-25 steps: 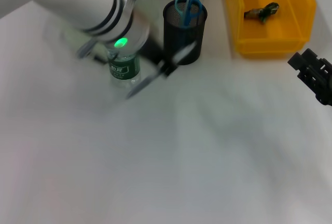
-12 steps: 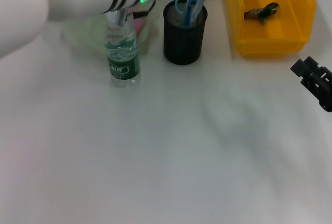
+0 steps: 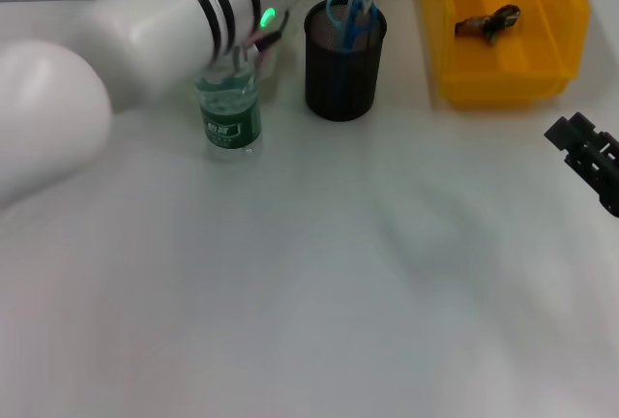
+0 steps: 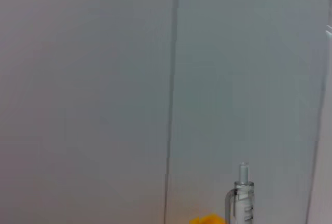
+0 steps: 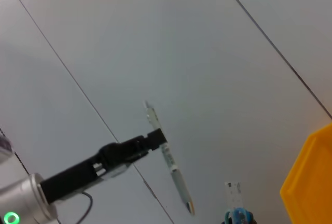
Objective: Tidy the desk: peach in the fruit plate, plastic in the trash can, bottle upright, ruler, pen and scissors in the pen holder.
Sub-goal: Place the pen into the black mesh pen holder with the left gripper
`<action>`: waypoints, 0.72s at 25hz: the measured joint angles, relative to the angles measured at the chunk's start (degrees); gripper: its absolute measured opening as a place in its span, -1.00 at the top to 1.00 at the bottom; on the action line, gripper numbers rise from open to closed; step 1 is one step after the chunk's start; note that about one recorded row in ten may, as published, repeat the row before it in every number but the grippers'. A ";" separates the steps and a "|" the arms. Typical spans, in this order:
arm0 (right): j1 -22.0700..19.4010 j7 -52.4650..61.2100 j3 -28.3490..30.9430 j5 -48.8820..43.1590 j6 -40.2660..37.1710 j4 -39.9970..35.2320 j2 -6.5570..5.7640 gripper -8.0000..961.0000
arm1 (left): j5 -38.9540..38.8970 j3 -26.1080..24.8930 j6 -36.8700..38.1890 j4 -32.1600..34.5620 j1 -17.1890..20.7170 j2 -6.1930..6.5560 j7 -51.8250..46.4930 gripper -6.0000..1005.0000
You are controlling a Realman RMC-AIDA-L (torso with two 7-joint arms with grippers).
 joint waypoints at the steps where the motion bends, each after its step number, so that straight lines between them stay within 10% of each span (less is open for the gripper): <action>1: 0.00 0.00 0.00 0.00 0.00 0.03 0.00 -0.17 | -1.33 1.29 -2.64 -1.68 -0.35 0.01 -0.08 0.61; 18: 0.30 0.03 -0.10 0.00 -0.18 0.48 0.14 -0.17 | -2.19 15.05 -28.54 -16.86 -3.65 -0.14 -11.09 0.60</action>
